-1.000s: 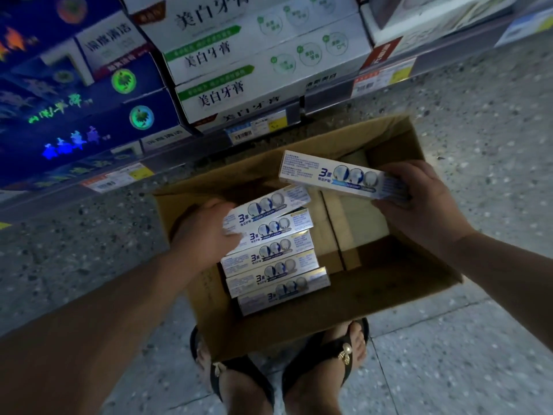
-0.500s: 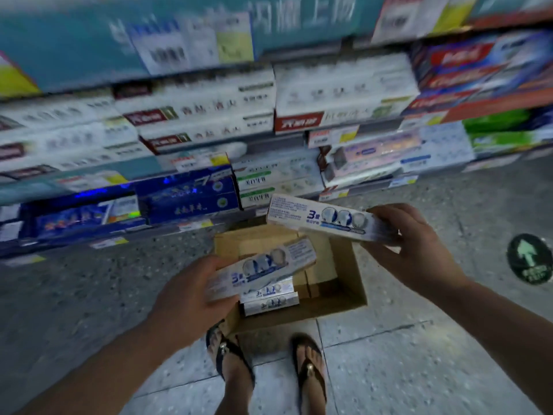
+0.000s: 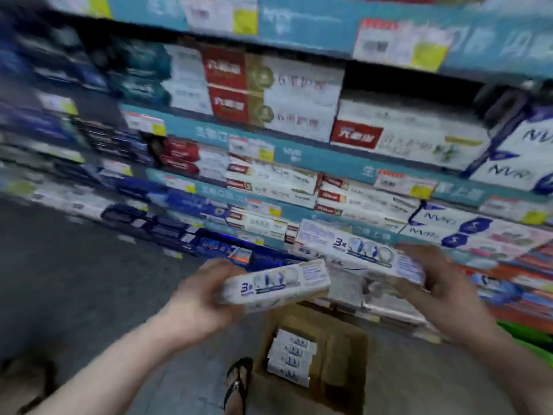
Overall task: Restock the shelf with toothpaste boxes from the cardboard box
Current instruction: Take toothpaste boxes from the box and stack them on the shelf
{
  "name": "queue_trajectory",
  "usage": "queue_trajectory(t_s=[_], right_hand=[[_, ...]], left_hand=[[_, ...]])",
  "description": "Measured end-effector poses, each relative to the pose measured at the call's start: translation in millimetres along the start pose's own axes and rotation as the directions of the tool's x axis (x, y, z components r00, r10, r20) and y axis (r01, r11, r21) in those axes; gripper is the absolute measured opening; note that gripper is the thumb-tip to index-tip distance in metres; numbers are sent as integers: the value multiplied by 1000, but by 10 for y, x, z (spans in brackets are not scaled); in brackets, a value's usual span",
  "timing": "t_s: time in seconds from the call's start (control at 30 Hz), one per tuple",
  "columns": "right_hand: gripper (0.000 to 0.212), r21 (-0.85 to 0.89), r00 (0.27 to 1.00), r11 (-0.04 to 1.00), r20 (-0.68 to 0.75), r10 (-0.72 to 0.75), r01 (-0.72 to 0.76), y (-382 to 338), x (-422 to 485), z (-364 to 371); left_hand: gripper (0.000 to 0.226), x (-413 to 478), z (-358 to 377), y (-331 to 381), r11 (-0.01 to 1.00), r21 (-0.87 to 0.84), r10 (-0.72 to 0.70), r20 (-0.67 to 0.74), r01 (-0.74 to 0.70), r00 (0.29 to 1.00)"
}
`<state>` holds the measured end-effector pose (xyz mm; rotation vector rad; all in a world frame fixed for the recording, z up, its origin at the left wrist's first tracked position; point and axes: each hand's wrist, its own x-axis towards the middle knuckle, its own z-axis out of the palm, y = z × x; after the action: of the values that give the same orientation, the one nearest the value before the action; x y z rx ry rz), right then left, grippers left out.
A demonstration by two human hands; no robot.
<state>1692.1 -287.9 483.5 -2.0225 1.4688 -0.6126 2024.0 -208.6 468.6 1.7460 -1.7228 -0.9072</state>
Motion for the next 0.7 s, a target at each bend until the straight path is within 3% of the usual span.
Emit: queue_trajectory(t_s=[0.2,0.27,0.4,0.57,0.7], right_hand=[[41,117,990,984,15,-139,136,-1133,335,-316],[34,108,981,976,35,-193,189,-1532,455,-376],[41,70,948,947,21,-317,315,-2261,685,-412],[46,36,922,922,-22,-386,386,-3204,870,-177],[46,36,913,915,-82,-399,403,-3904,1133,272]], left_hand=[[38,-590,-987,370,999,33,1,-202,6,979],[38,-761,-1293,397,999,38,4,-271,6,963],[39,-1044,-1900,361,998,51,1,-386,20,922],[35,-1278,-2717,97,994,107,44,-452,5,891],[48,-1381,-3486,-294,992,121,80,-467,-26,880]])
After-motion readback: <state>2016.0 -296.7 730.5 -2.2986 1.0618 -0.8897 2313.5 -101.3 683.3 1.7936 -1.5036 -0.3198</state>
